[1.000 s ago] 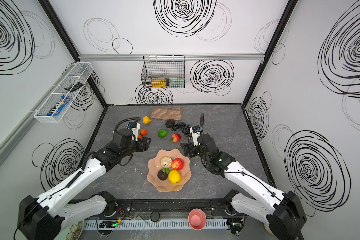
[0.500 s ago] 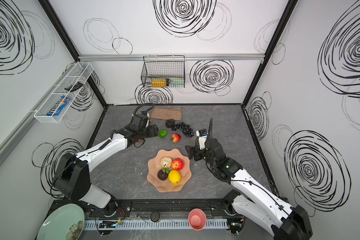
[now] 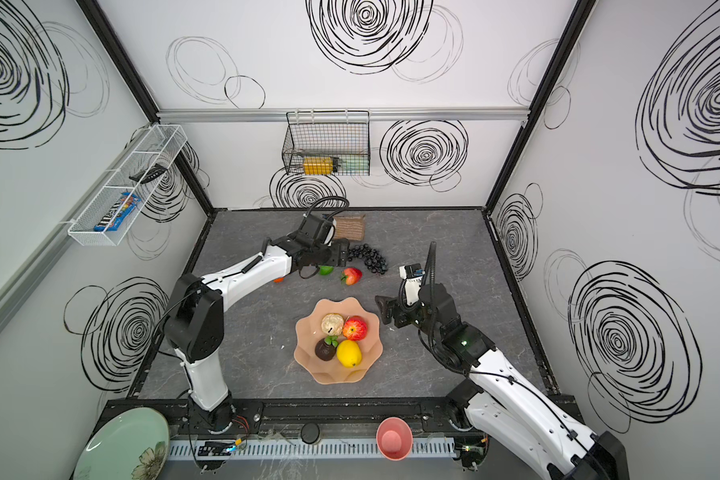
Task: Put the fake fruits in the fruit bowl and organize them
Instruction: 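Reach the left gripper to the red-yellow mango beside the black grapes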
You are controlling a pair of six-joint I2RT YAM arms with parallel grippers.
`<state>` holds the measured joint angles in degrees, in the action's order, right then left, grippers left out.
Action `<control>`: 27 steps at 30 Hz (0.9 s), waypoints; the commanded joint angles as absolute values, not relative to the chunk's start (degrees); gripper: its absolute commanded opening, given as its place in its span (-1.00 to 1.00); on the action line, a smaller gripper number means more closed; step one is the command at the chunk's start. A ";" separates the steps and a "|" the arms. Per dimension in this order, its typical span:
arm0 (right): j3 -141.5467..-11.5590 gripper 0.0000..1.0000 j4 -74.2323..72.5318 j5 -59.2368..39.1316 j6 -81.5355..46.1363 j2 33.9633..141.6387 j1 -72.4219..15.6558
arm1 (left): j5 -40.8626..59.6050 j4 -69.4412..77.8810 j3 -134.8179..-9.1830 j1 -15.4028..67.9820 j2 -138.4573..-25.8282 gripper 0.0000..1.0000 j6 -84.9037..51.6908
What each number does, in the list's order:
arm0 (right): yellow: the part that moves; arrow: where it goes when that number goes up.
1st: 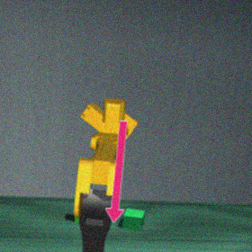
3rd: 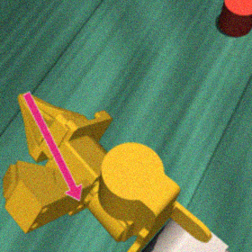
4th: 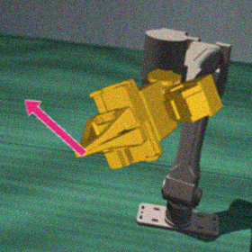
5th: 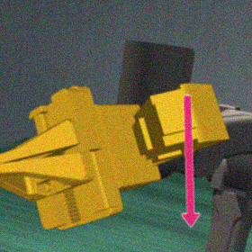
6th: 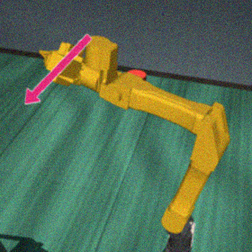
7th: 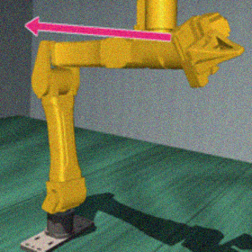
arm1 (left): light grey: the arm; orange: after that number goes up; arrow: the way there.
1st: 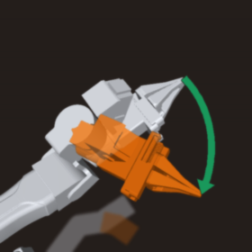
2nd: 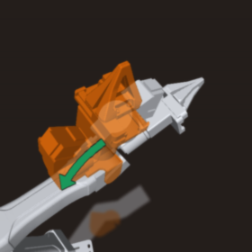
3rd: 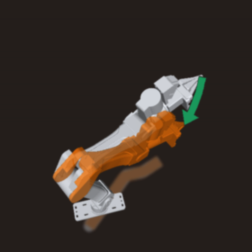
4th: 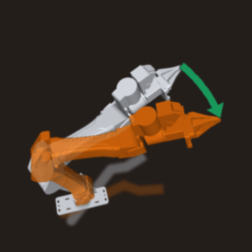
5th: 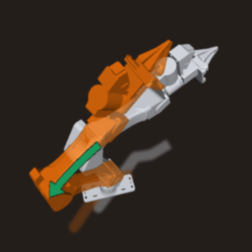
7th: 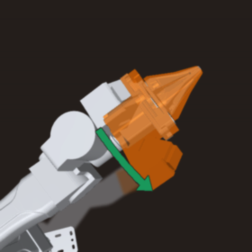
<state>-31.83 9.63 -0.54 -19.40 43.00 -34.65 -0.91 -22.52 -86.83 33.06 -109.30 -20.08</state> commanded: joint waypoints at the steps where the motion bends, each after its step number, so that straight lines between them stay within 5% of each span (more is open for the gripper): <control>1: -30.71 0.89 10.27 -0.55 -19.15 41.71 -33.85 | -0.93 -30.26 -91.72 34.39 -113.79 0.79 -14.70; 11: -29.71 0.90 10.55 -1.72 -19.27 41.19 -33.36 | -8.53 -45.77 -107.82 38.05 -126.53 0.93 -5.93; 27: -29.55 0.90 10.20 -2.13 -19.60 41.33 -33.05 | -8.37 -52.00 -119.94 38.91 -136.76 0.68 -4.21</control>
<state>-30.13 9.87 -1.69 -19.46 41.85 -33.41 -8.05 -50.24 -117.14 38.63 -135.11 -5.04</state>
